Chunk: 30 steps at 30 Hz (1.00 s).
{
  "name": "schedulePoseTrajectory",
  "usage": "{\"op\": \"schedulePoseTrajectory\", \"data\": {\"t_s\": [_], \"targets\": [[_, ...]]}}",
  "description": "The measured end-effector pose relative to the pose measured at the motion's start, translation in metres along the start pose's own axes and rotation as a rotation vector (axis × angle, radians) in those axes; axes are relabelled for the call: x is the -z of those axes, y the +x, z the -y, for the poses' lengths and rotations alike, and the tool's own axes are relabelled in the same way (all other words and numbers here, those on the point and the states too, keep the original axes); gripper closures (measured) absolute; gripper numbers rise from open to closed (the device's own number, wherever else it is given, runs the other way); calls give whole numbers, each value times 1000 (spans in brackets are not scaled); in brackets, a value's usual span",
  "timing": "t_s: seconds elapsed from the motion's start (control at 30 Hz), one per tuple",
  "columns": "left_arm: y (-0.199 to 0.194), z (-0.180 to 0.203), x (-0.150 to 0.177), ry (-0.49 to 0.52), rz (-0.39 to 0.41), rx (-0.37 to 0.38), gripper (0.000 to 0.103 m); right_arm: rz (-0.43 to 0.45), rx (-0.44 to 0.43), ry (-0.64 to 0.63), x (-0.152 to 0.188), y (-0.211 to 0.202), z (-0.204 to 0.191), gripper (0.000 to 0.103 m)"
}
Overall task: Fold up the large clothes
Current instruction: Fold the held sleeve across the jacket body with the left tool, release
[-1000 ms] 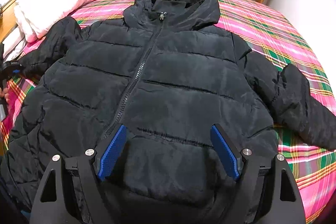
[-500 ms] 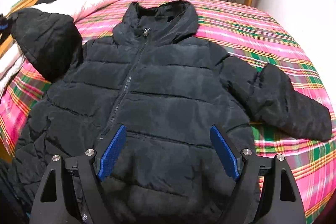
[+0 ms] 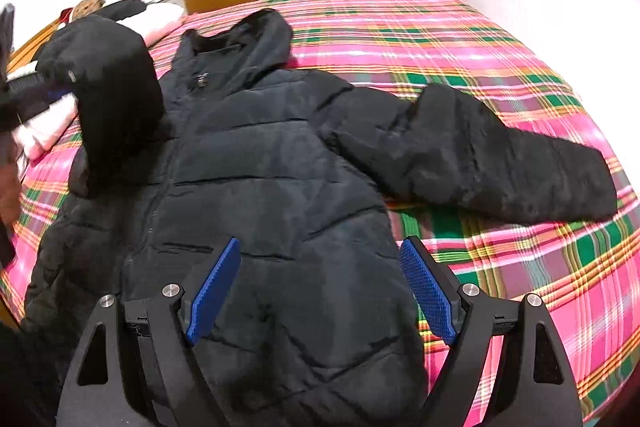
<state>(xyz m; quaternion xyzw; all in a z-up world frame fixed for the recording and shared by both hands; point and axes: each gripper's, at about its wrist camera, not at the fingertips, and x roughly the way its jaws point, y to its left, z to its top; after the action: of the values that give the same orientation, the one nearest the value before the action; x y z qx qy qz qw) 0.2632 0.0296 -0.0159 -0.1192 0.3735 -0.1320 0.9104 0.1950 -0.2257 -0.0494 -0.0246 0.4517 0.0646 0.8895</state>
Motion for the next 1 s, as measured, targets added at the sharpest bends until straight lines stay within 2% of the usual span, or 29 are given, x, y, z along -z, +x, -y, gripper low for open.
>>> {"op": "schedulePoseTrajectory", "data": {"t_s": [0.03, 0.1, 0.2, 0.37, 0.57, 0.63, 0.73, 0.87, 1.0], "targets": [[8, 4, 4, 8, -23, 23, 73, -4, -2, 9, 0, 3, 2, 21], [16, 14, 15, 44, -48, 38, 55, -12, -2, 16, 1, 7, 3, 21], [16, 23, 22, 73, -55, 69, 46, -18, 1, 19, 2, 11, 4, 21], [-10, 24, 19, 59, -28, 108, 45, 14, 9, 11, -3, 4, 0, 21], [-34, -10, 5, -6, 34, 37, 45, 64, 13, -13, -19, -2, -17, 21], [-36, -16, 2, -14, 32, 86, 44, 75, 9, -13, -25, -1, -22, 21], [-30, -3, 5, 34, -30, 221, 40, 79, 7, -7, -30, 3, -28, 21], [-26, 16, 13, 92, -60, 273, 40, 76, 25, 4, -28, 4, -27, 21], [-33, 7, 7, 34, -30, 329, 40, 70, 44, 18, -25, 2, -23, 21]]}}
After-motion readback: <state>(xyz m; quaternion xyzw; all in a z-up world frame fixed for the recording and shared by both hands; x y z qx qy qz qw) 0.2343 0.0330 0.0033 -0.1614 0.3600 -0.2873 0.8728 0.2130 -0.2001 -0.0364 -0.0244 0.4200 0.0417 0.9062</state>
